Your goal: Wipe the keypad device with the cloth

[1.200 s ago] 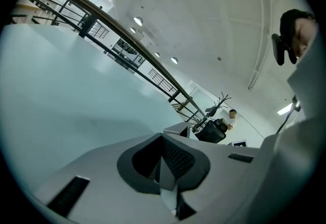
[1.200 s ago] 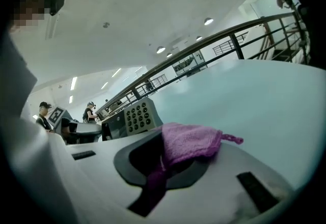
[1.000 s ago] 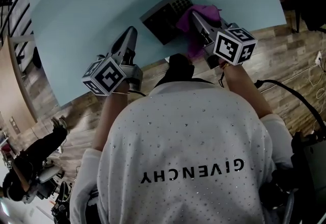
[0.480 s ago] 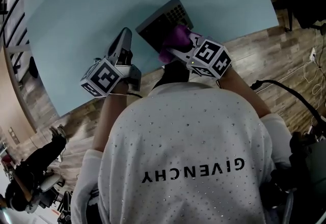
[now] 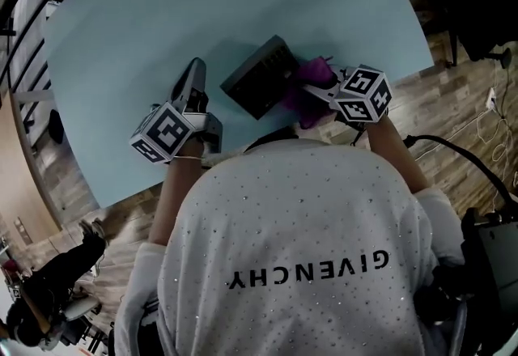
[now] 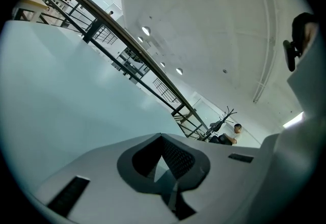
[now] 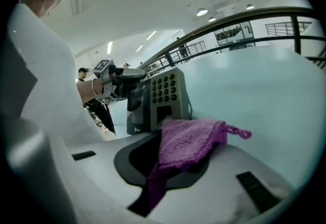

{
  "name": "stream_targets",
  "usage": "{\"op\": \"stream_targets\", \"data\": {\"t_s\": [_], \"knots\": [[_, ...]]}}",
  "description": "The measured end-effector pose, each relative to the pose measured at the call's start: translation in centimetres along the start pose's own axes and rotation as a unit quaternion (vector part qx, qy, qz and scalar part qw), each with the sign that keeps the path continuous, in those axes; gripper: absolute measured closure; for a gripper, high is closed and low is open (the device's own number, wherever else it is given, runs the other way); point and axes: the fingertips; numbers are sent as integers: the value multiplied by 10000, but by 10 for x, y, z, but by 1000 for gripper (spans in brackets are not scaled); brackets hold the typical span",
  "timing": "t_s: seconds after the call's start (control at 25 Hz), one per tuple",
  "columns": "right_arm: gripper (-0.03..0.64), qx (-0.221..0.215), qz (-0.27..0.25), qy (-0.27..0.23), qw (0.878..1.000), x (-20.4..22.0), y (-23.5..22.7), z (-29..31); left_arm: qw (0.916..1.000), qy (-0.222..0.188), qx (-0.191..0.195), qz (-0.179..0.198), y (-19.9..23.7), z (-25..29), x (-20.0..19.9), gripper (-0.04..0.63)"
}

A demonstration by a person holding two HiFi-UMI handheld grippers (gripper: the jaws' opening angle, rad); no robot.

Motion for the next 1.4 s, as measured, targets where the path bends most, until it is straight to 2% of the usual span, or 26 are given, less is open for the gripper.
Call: {"op": "stream_targets", "data": {"t_s": [0.12,0.24,0.36,0.44,0.52,0.6,0.68,0.76,0.88,0.96,1.08,1.16,1.28,1.4], "knots": [[598,-87,251,19,9996,-1,-10,-4,10000,29,-10,-17,6,2,-5,595],[598,22,212,156,9996,-3,-25,-9,9999,62,131,-64,1,4,-9,595],[598,527,34,72,9986,-24,-51,-17,10000,-49,7,3,1,-1,-14,595],[598,913,-76,-137,9957,-57,-66,-21,9997,-151,-195,61,3,-9,-15,595],[598,1114,-134,-497,9924,-98,-65,-24,9989,-205,-405,116,5,-17,-13,595],[598,957,-127,-966,9906,-141,-48,-26,9981,-218,-553,176,3,-24,-9,595],[598,380,-120,-1333,9903,-174,-17,-25,9973,-255,-655,221,-4,-33,-7,595],[598,-279,-173,-1393,9897,-189,14,-21,9961,-408,-762,145,-14,-48,-9,595],[598,-779,-220,-934,9923,-169,28,-13,9915,-774,-1046,-19,-28,-72,-9,595],[598,-851,-72,-721,9937,-150,18,-8,9868,-927,-1324,-83,-35,-86,-2,595],[597,-995,570,-786,9903,-141,1,-6,9816,-1027,-1577,-323,-45,-100,16,595],[598,-1094,886,-651,9879,-132,-7,-5,9779,-1119,-1733,-352,-54,-107,28,595],[598,-1168,915,-381,9882,-108,-11,-6,9706,-1250,-2014,-409,-71,-117,48,595],[597,-1036,870,-3,9908,-74,-19,-10,9631,-1383,-2260,-479,-92,-126,66,595]]}}
Point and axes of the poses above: the fingertips, and each gripper's own axes: z forward along the fingers, y to its left, x out of its underside, and after that the axes turned 15 degrees about z, right-handed
